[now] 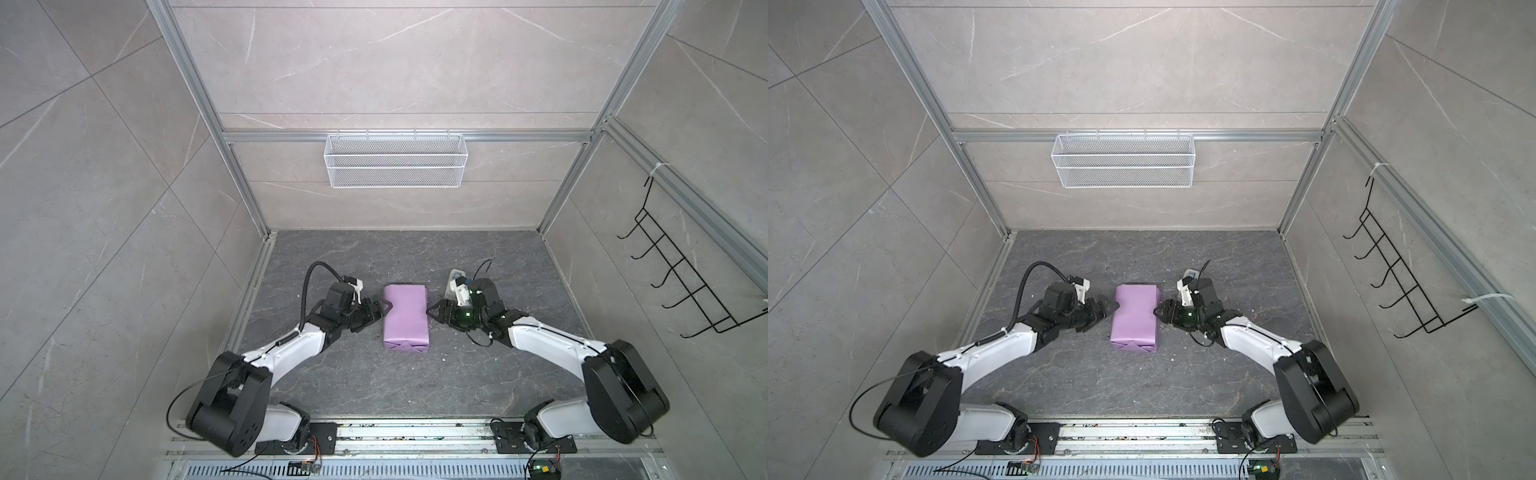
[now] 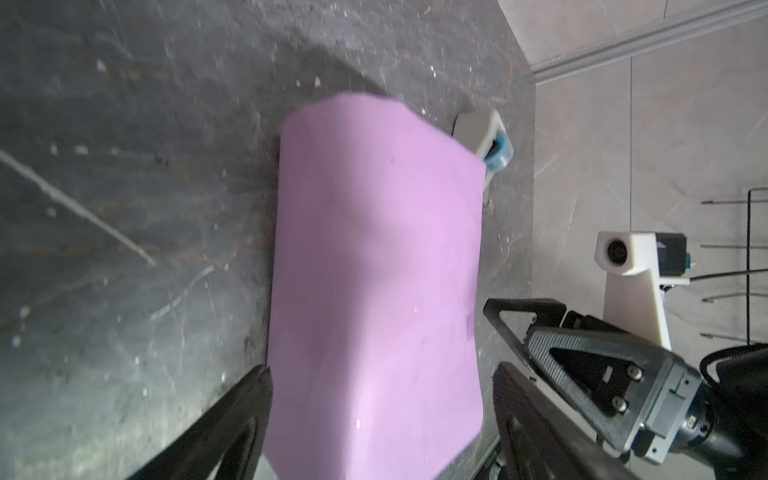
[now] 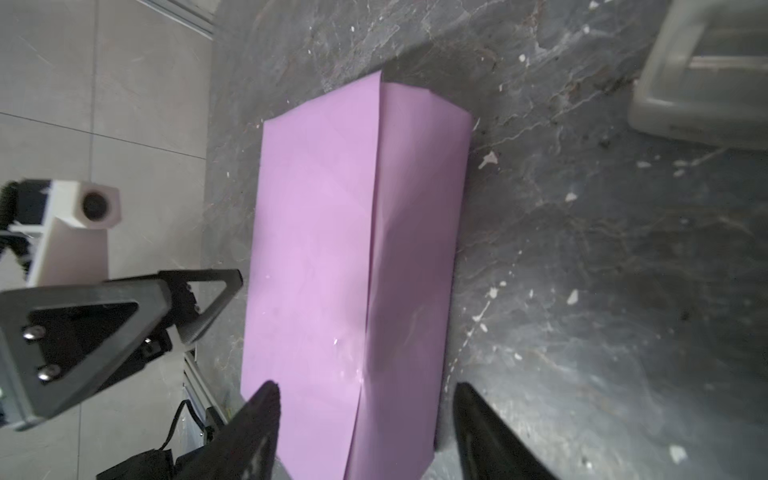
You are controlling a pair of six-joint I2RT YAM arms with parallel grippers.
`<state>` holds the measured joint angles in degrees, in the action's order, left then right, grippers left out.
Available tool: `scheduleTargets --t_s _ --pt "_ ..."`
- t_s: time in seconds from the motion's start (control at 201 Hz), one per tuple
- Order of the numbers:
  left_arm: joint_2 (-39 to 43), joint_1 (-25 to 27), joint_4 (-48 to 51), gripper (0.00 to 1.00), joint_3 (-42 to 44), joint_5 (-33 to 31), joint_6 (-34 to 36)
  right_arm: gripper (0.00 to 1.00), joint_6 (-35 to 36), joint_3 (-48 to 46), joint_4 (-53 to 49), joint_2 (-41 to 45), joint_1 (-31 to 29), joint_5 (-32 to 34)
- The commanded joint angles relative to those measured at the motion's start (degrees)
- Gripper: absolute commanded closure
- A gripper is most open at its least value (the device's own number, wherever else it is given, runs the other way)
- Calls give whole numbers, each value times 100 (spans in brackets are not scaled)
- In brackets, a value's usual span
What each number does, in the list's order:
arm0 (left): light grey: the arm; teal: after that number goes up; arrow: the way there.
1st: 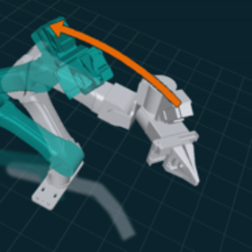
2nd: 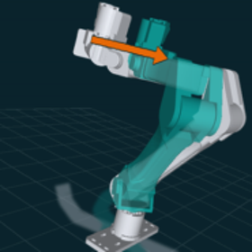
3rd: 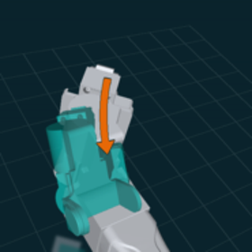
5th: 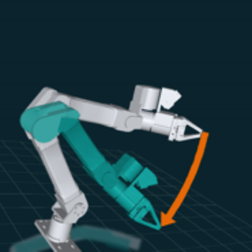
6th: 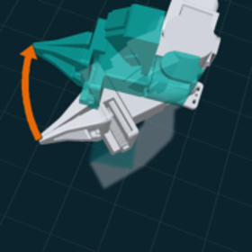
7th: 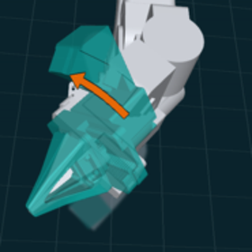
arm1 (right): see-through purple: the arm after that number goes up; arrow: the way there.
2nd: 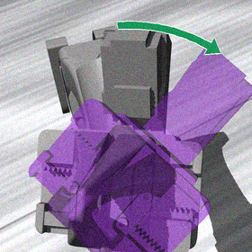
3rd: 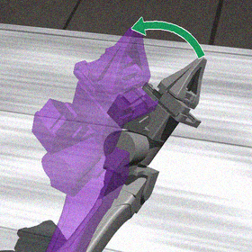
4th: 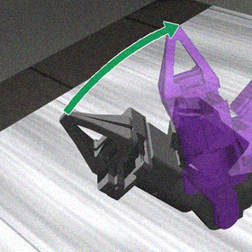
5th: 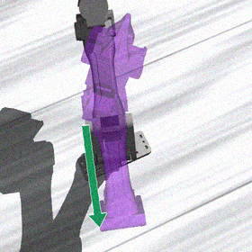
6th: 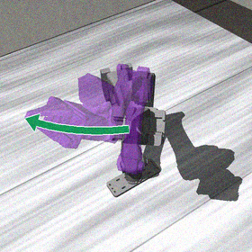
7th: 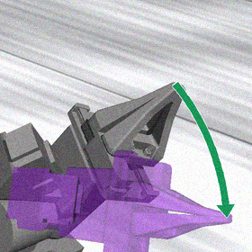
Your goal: Wrap the gift box in paper
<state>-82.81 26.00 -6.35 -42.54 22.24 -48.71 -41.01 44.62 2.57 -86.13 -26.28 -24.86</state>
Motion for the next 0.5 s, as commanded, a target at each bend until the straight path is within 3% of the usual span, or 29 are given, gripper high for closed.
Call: scheduleTargets --t_s 0.0,0.209,0.493 --pt "-619 -7 14 15 -490 315 225 27 61 388 158 -501 -17 -85" --pt "-1340 62 -8 19 -956 593 200 26 -211 590 671 -1123 -47 -467" --pt "-1346 213 -445 20 -992 867 -159 30 -552 749 1202 -1243 -92 -902"
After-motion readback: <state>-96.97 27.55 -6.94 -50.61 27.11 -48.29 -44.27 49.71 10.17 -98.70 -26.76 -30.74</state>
